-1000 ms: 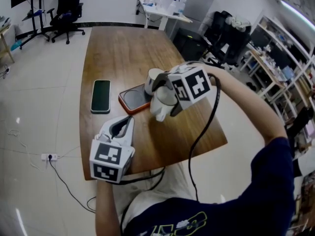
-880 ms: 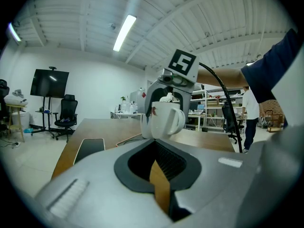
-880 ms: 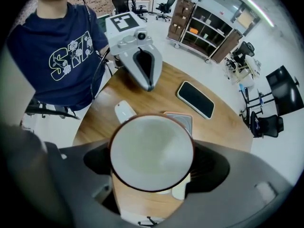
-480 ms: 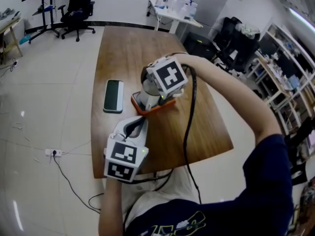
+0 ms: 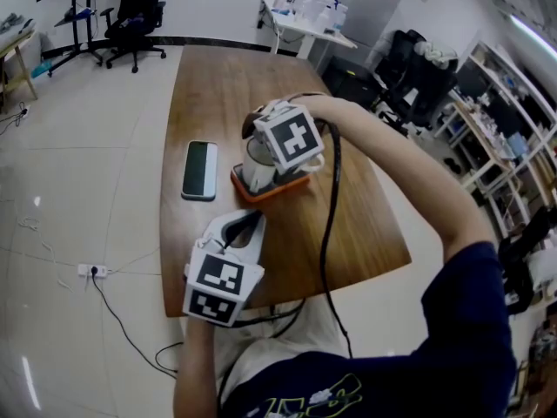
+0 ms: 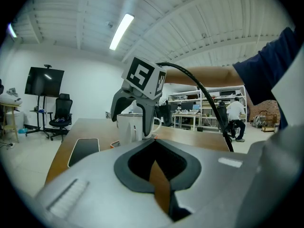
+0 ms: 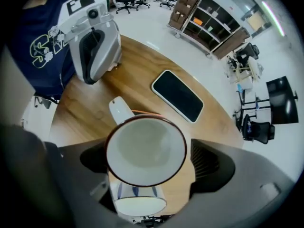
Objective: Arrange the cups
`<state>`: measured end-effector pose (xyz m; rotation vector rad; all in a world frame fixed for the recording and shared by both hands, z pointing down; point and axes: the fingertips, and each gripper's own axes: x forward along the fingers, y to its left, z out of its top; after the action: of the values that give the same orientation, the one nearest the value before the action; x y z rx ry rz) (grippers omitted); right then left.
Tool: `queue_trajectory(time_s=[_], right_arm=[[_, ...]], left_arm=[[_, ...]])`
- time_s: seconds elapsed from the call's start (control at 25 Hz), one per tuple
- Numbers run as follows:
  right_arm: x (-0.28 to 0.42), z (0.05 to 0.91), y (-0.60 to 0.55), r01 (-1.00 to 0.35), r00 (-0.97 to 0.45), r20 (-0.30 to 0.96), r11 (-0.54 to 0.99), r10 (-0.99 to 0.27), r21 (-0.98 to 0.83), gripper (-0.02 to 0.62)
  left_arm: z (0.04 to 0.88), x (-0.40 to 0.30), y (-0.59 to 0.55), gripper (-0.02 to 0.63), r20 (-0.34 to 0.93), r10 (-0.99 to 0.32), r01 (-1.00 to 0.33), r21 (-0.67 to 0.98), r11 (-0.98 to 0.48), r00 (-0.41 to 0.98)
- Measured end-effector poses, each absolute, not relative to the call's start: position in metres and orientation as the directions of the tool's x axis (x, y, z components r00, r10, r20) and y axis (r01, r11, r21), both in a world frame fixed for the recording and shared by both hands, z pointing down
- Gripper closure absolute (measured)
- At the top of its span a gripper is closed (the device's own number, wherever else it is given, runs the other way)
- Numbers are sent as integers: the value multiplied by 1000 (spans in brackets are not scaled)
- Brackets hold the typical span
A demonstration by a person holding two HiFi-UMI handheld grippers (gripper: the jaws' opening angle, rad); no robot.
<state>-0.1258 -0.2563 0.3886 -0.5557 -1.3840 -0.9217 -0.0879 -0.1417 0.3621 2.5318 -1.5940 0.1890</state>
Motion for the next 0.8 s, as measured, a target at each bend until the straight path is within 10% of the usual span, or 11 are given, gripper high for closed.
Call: queue_trajectory(time_s=[0.44,0.68,0.8], right_arm=[[-114,329,-263,714,-405,768,353,-497,605,92],[-31,273,-243,102,-748,437,564,-499,819,161],[32,286,-222,-186,-819,267,675,-508,714,337]], left_arm=[[359,-90,-143,603,179,-885,-903,56,-427,429],[361,-96,-143,603,179,-890,-908,59,-415,419],[356,-98,-141,603,174,-894,-910,64,-409,414]])
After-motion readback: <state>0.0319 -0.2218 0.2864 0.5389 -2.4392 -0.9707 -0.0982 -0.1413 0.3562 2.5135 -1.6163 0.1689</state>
